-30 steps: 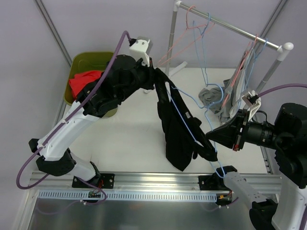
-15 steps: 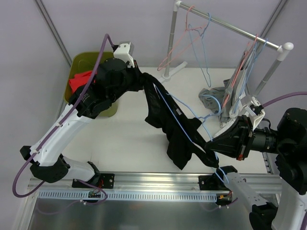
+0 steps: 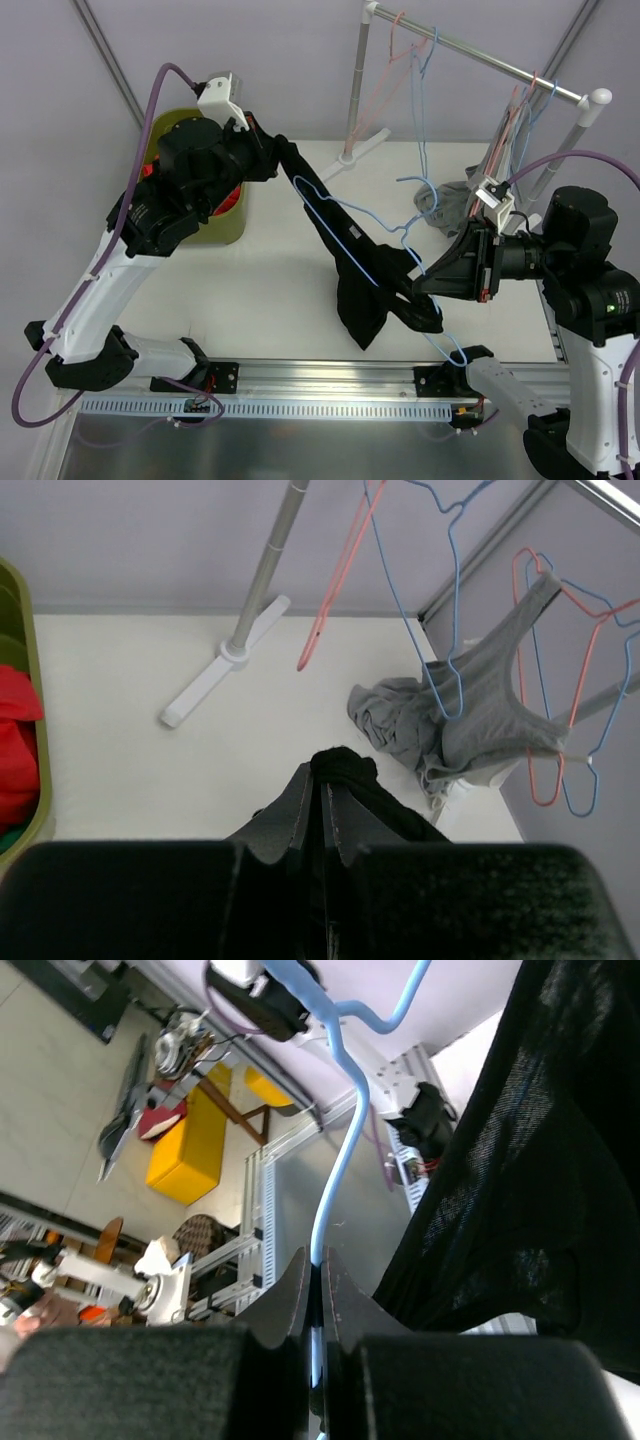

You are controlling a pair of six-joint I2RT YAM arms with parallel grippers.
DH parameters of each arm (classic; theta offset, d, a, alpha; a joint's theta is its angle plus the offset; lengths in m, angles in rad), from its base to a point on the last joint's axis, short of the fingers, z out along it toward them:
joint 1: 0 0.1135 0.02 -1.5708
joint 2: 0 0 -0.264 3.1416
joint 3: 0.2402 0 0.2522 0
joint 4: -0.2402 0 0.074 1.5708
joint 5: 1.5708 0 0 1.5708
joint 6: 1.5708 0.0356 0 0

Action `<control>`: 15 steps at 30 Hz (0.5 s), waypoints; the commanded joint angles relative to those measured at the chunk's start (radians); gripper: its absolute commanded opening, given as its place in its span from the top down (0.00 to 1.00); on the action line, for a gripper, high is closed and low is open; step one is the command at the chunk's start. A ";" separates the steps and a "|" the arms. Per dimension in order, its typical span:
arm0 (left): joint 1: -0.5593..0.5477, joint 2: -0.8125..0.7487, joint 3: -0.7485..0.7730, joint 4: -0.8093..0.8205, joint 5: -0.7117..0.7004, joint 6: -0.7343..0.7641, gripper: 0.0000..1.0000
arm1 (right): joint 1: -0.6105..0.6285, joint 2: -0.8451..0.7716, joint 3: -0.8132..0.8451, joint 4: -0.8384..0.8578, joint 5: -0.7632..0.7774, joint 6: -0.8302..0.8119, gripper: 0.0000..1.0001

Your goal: Remove the tank top from the hanger

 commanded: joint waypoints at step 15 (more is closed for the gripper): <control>0.031 -0.045 -0.228 0.074 0.371 -0.125 1.00 | 0.050 -0.076 0.095 0.194 0.577 -0.169 1.00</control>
